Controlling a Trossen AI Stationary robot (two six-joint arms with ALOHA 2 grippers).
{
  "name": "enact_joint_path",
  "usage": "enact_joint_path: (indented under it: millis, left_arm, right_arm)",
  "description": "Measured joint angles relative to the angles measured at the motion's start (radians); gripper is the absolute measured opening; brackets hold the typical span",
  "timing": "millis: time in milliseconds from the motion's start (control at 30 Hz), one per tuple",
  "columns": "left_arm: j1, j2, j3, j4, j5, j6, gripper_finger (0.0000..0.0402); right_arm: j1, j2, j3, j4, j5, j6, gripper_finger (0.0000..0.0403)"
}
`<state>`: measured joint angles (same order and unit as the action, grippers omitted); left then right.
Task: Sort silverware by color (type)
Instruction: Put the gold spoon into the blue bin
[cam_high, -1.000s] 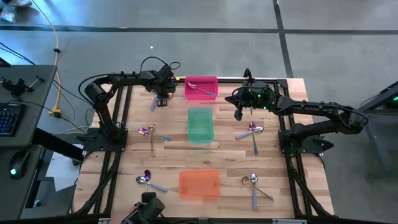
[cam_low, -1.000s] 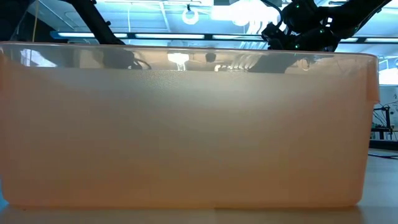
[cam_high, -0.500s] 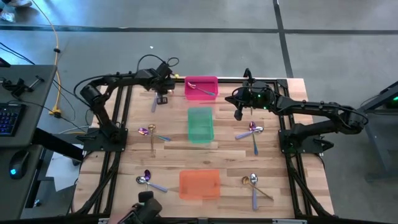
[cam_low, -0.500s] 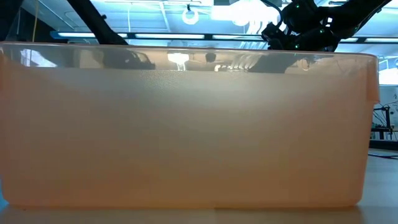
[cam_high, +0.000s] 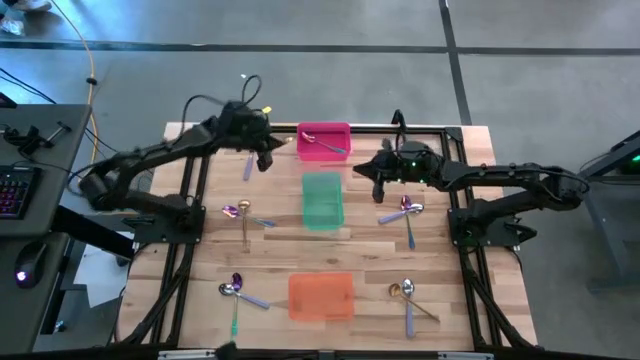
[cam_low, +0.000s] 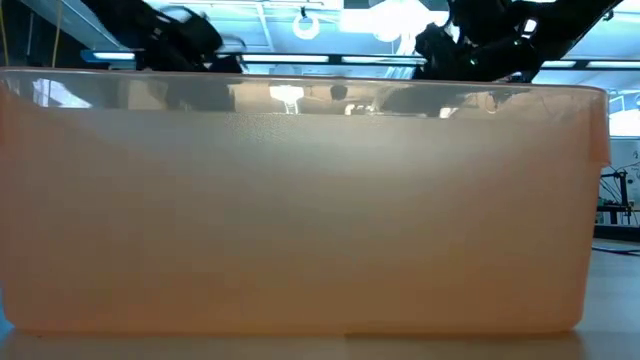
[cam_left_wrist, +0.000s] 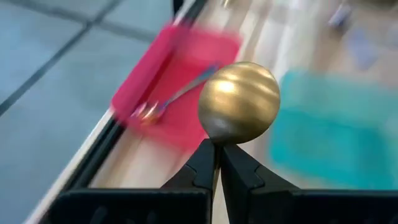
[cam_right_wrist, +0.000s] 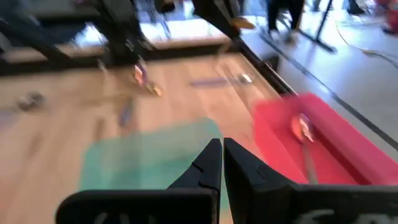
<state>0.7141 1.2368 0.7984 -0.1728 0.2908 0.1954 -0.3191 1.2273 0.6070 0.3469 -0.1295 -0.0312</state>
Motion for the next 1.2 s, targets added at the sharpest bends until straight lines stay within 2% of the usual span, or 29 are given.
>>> enact_joint_path:
  millis: [100,200,300,400,533,667,933,1200]
  left_arm:
    - [-0.075,-0.103,-0.123,0.228,0.027,-0.161,0.0001]
    - [-0.159,-0.171,-0.256,0.497,0.025,-0.306,0.0001]
    - [-0.242,-0.195,-0.363,0.764,-0.036,-0.412,0.0001]
    - [-0.311,-0.196,-0.426,0.930,-0.129,-0.453,0.0001]
    - [-0.391,-0.191,-0.444,0.989,-0.246,-0.448,0.0001]
    - [-0.448,-0.190,-0.444,1.019,-0.323,-0.447,0.0001]
    - [-0.518,-0.190,-0.444,1.063,-0.431,-0.448,0.0001]
    - [-0.546,-0.190,-0.444,1.104,-0.446,-0.454,0.0001]
  right_arm:
    - [0.067,0.075,0.000,0.156,0.003,0.013,0.0009]
    - [0.123,0.166,0.000,0.361,0.053,0.061,0.0034]
    - [0.165,0.251,0.007,0.506,0.154,0.095,0.0076]
    - [0.195,0.314,0.064,0.499,0.268,0.122,0.0123]
    - [0.225,0.400,0.172,0.448,0.341,0.136,0.0173]
    - [0.240,0.470,0.294,0.418,0.377,0.136,0.0196]
    - [0.243,0.559,0.496,0.268,0.385,0.074,0.0183]
    - [0.242,0.605,0.595,0.224,0.380,0.013,0.0148]
